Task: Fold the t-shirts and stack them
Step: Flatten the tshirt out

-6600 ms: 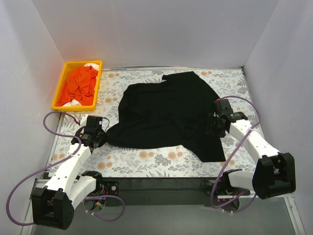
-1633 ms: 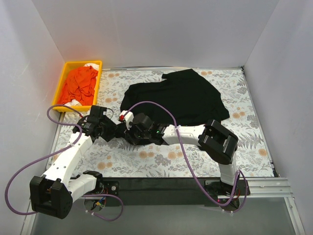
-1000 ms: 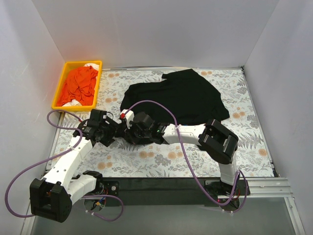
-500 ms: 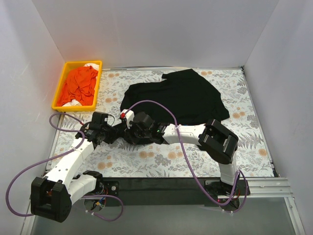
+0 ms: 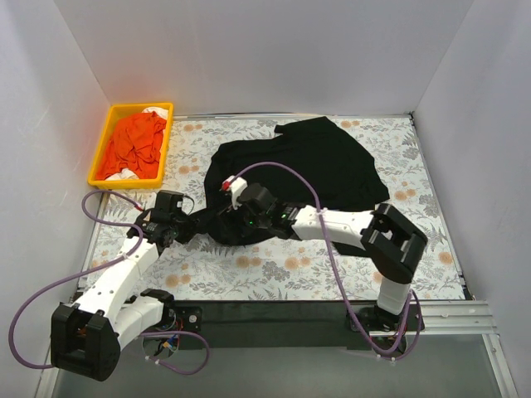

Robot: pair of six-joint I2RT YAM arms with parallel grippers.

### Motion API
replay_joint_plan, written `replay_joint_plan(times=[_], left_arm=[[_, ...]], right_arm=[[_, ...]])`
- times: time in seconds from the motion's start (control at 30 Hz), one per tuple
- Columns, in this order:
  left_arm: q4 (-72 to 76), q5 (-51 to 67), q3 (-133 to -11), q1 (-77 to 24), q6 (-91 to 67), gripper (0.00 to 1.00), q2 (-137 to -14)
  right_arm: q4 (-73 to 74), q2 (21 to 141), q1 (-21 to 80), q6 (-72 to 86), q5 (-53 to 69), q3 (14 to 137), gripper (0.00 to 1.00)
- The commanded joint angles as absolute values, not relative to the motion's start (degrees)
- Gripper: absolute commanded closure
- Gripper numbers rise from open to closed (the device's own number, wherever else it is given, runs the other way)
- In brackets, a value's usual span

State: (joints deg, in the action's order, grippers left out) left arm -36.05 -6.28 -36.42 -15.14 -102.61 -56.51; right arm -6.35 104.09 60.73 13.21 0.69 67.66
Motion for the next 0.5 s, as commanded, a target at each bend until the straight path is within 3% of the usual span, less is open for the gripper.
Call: replay_joint_plan(times=[0.0,0.17,0.47], left_arm=[[-37.3,-8.8,-35.9,-15.3,-99.8,1.00,-54.5],[-37.5,-9.7,-36.6,-15.3,-97.4,1.00,-53.0],[-38.3,-10.6,-36.7,-15.3,-93.9,1.00,-50.5]], right_arm=[[3.8,95.8,55.5,16.3,-7.7,64.2,0.21],[18.3,86.8,45.5,20.7,-17.0,57.7,0.02],[30.8,74.5,21.1,21.8,-18.7,47.5,0.04]])
